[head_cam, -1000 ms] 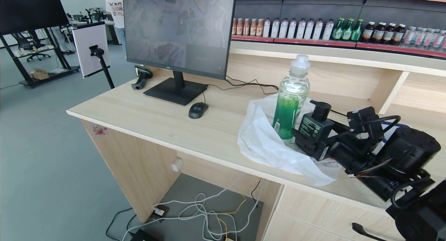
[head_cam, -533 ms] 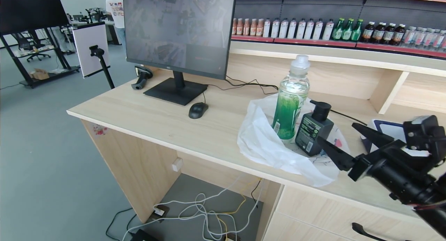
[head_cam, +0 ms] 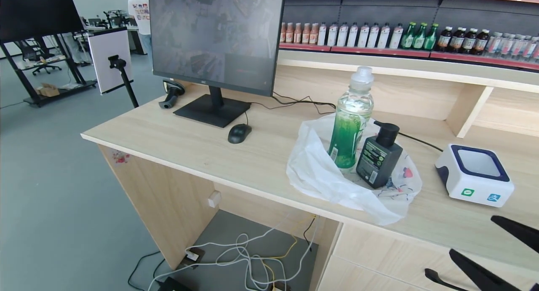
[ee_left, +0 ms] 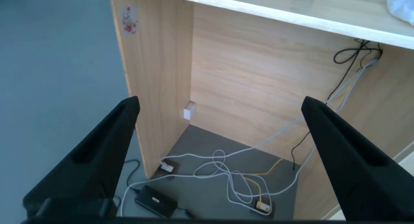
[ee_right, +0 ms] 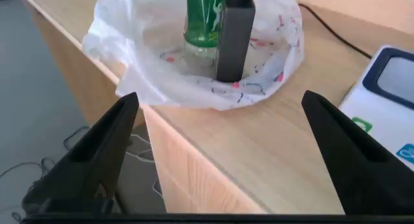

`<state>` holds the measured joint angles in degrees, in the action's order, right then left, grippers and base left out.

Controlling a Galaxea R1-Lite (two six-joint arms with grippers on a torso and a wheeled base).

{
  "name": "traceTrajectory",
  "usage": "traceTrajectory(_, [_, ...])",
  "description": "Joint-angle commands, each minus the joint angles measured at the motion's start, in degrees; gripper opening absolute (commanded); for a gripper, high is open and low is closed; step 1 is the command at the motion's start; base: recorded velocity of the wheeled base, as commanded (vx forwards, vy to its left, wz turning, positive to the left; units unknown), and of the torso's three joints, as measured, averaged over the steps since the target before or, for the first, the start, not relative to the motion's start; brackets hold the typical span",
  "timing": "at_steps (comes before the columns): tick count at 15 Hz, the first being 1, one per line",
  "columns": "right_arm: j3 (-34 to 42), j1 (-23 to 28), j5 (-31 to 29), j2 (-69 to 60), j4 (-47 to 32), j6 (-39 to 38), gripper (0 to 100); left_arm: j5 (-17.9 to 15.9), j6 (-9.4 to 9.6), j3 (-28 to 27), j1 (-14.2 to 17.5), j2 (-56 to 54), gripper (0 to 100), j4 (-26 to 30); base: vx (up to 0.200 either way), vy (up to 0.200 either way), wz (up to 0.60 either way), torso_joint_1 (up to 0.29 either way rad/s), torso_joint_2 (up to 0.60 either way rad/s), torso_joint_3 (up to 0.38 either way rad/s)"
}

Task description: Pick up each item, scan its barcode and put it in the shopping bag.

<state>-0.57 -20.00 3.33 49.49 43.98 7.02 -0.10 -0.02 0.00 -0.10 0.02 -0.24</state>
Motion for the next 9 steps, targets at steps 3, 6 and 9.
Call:
traceTrajectory(3, [0.31, -3.29, 0.63, -28.66, -27.64, 1.50, 100, 0.01, 0.02, 0.00, 0.01, -0.02, 100, -0.02, 0.000, 0.000, 0.00, 0.000, 0.00, 0.000])
traceTrajectory(6, [-0.48, -2.50, 0.54, -45.19, -44.69, 1.06, 100, 0.01, -0.06, 0.00, 0.01, -0.02, 100, -0.02, 0.000, 0.000, 0.00, 0.000, 0.00, 0.000])
traceTrajectory(9, [0.22, 3.83, -3.59, -46.59, -44.16, -4.56, 100, 0.10, -0.15, 0.00, 0.01, -0.02, 100, -0.02, 0.000, 0.000, 0.00, 0.000, 0.00, 0.000])
